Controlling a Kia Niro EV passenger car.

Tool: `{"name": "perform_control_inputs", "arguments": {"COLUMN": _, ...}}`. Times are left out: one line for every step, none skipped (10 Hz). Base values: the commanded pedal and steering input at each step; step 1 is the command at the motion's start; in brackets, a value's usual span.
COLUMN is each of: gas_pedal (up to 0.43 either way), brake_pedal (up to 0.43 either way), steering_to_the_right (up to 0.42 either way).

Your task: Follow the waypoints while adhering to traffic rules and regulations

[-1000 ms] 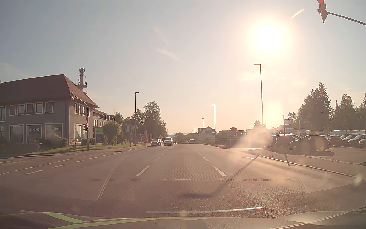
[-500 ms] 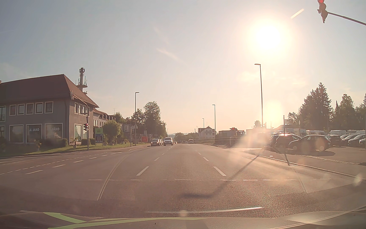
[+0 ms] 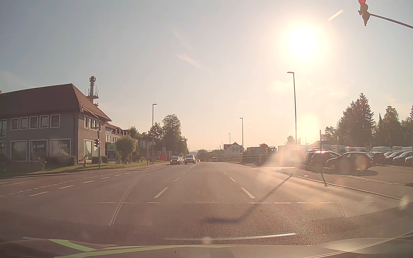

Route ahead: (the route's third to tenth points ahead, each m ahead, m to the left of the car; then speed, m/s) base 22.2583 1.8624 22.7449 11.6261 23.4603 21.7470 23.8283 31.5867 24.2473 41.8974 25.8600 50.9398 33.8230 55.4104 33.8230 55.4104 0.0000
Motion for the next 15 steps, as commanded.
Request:
{"name": "perform_control_inputs", "arguments": {"gas_pedal": 0.0, "brake_pedal": 0.317, "steering_to_the_right": 0.0}}
{"name": "perform_control_inputs", "arguments": {"gas_pedal": 0.0, "brake_pedal": 0.317, "steering_to_the_right": 0.0}}
{"name": "perform_control_inputs", "arguments": {"gas_pedal": 0.0, "brake_pedal": 0.317, "steering_to_the_right": 0.0}}
{"name": "perform_control_inputs", "arguments": {"gas_pedal": 0.0, "brake_pedal": 0.317, "steering_to_the_right": 0.0}}
{"name": "perform_control_inputs", "arguments": {"gas_pedal": 0.0, "brake_pedal": 0.317, "steering_to_the_right": 0.0}}
{"name": "perform_control_inputs", "arguments": {"gas_pedal": 0.0, "brake_pedal": 0.323, "steering_to_the_right": 0.0}}
{"name": "perform_control_inputs", "arguments": {"gas_pedal": 0.0, "brake_pedal": 0.317, "steering_to_the_right": 0.0}}
{"name": "perform_control_inputs", "arguments": {"gas_pedal": 0.0, "brake_pedal": 0.317, "steering_to_the_right": 0.0}}
{"name": "perform_control_inputs", "arguments": {"gas_pedal": 0.0, "brake_pedal": 0.317, "steering_to_the_right": 0.0}}
{"name": "perform_control_inputs", "arguments": {"gas_pedal": 0.0, "brake_pedal": 0.317, "steering_to_the_right": 0.0}}
{"name": "perform_control_inputs", "arguments": {"gas_pedal": 0.0, "brake_pedal": 0.323, "steering_to_the_right": 0.0}}
{"name": "perform_control_inputs", "arguments": {"gas_pedal": 0.0, "brake_pedal": 0.317, "steering_to_the_right": 0.0}}
{"name": "perform_control_inputs", "arguments": {"gas_pedal": 0.0, "brake_pedal": 0.323, "steering_to_the_right": 0.0}}
{"name": "perform_control_inputs", "arguments": {"gas_pedal": 0.0, "brake_pedal": 0.323, "steering_to_the_right": 0.0}}
{"name": "perform_control_inputs", "arguments": {"gas_pedal": 0.0, "brake_pedal": 0.317, "steering_to_the_right": 0.0}}
